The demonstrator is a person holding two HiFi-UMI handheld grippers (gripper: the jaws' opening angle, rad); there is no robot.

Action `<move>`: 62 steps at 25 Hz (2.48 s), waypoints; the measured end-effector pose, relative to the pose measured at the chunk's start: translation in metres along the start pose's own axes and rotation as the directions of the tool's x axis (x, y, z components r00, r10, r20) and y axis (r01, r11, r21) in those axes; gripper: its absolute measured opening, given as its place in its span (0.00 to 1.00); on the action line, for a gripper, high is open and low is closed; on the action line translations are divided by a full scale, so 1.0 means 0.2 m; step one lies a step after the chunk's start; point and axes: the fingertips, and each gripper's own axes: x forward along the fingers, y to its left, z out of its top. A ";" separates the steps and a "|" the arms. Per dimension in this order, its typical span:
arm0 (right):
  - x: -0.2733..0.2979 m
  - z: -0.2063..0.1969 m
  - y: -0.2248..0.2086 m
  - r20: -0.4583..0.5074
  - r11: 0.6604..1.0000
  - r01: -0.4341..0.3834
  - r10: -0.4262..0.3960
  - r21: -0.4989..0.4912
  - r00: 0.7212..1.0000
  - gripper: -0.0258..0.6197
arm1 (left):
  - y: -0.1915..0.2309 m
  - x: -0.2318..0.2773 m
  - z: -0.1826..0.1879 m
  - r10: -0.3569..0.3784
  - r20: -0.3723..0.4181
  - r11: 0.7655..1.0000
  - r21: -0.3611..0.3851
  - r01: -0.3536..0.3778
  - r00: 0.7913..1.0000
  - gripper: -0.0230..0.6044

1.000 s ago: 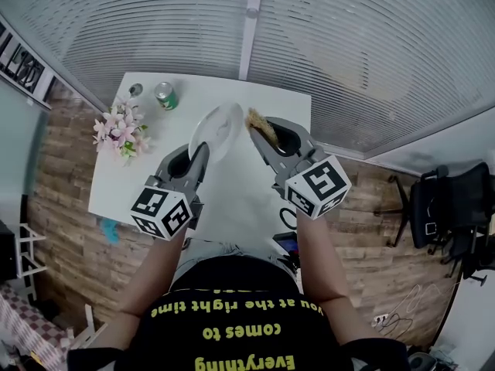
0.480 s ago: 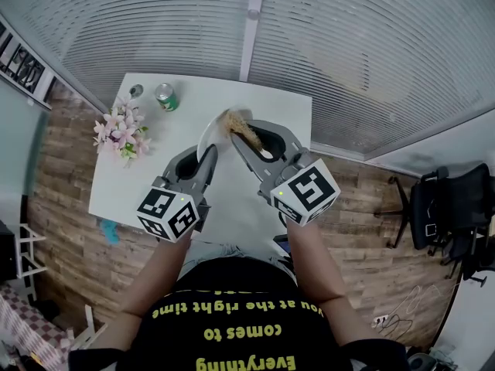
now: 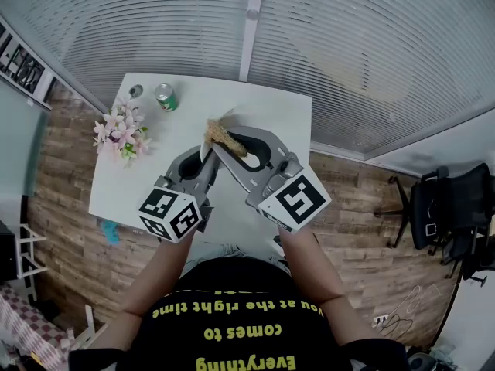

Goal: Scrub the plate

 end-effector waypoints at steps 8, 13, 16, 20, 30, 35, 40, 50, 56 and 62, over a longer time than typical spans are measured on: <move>0.00 0.01 0.00 0.005 1.000 0.008 -0.008 -0.013 1.000 0.14 | -0.03 -0.01 0.03 -0.014 0.019 1.000 -0.010 0.014 1.000 0.07; -0.02 0.01 -0.03 0.001 0.999 0.028 -0.028 -0.022 1.000 0.14 | -0.05 -0.02 0.03 -0.023 0.021 1.000 -0.008 0.023 1.000 0.07; -0.03 0.00 -0.05 0.001 0.998 0.048 -0.048 -0.034 0.999 0.14 | -0.05 -0.03 0.03 -0.025 0.022 1.000 -0.008 0.025 0.999 0.07; -0.05 0.00 -0.08 -0.003 0.995 0.084 -0.085 -0.050 0.996 0.14 | -0.07 -0.03 0.03 -0.033 0.025 0.999 -0.013 0.033 0.999 0.07; -0.13 -0.02 -0.19 -0.009 0.985 0.161 -0.161 -0.058 0.987 0.14 | -0.10 -0.04 0.04 -0.070 0.049 0.996 -0.051 0.073 0.996 0.07; -0.17 -0.05 -0.26 -0.018 0.979 0.198 -0.199 -0.052 0.980 0.14 | -0.09 -0.05 0.04 -0.069 0.053 0.996 -0.052 0.072 0.996 0.07; -0.21 -0.07 -0.33 -0.027 0.971 0.234 -0.236 -0.047 0.971 0.14 | -0.09 -0.05 0.05 -0.065 0.056 0.996 -0.053 0.067 0.996 0.07; -0.19 -0.10 -0.32 -0.045 0.973 0.225 -0.228 -0.058 0.973 0.14 | -0.10 -0.04 0.04 -0.069 0.053 0.996 -0.056 0.072 0.996 0.07; -0.13 -0.10 -0.21 -0.045 0.982 0.157 -0.162 -0.108 0.986 0.13 | -0.09 -0.03 0.05 -0.070 0.058 0.995 -0.063 0.074 0.996 0.07; -0.08 -0.10 -0.12 -0.060 0.983 0.071 -0.082 -0.167 0.995 0.13 | -0.08 -0.02 0.05 -0.066 0.060 0.995 -0.066 0.070 0.996 0.07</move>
